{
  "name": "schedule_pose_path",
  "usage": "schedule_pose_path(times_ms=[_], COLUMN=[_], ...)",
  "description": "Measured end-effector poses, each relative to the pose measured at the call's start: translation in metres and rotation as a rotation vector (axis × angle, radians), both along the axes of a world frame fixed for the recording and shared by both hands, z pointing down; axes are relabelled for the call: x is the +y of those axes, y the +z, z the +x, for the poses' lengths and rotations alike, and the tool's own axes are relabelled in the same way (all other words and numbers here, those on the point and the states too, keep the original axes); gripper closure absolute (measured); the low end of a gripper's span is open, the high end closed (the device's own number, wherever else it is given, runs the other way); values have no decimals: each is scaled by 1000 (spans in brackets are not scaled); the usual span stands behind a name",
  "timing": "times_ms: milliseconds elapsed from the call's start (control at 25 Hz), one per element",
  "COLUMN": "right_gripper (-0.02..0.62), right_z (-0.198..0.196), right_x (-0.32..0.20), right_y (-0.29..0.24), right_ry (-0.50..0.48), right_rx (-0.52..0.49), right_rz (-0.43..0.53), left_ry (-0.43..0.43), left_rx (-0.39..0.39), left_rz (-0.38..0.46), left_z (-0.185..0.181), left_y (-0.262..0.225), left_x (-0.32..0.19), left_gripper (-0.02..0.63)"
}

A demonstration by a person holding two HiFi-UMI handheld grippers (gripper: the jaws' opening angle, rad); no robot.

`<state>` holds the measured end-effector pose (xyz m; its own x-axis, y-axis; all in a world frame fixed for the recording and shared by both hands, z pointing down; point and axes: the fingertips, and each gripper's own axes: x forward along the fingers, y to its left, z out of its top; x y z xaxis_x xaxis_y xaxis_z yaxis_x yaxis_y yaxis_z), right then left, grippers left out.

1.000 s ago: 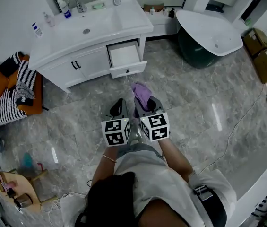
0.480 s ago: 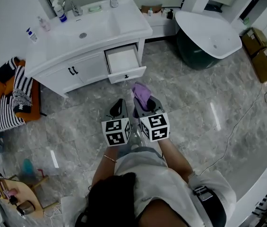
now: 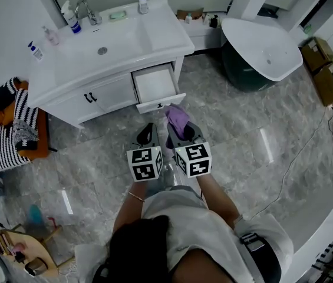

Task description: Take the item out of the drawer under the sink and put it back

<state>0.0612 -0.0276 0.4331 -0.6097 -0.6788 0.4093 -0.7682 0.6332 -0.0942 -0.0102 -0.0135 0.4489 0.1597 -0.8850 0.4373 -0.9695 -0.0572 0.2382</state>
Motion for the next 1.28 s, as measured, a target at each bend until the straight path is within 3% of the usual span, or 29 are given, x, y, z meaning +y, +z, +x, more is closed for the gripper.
schedule_pose_path(times_ms=[440,1280], right_gripper=[482,482], right_z=[-47,-79], right_x=[-54,-123], right_y=[5,12], right_ry=[24,149], right_rx=[-6,40], right_rz=[-10,-23], left_ry=[45,155], left_rx=[-15,11], left_rz=[4,-16], left_z=[-41,-85], left_y=[-2,12], left_x=[-60,-141], left_gripper=[592,592])
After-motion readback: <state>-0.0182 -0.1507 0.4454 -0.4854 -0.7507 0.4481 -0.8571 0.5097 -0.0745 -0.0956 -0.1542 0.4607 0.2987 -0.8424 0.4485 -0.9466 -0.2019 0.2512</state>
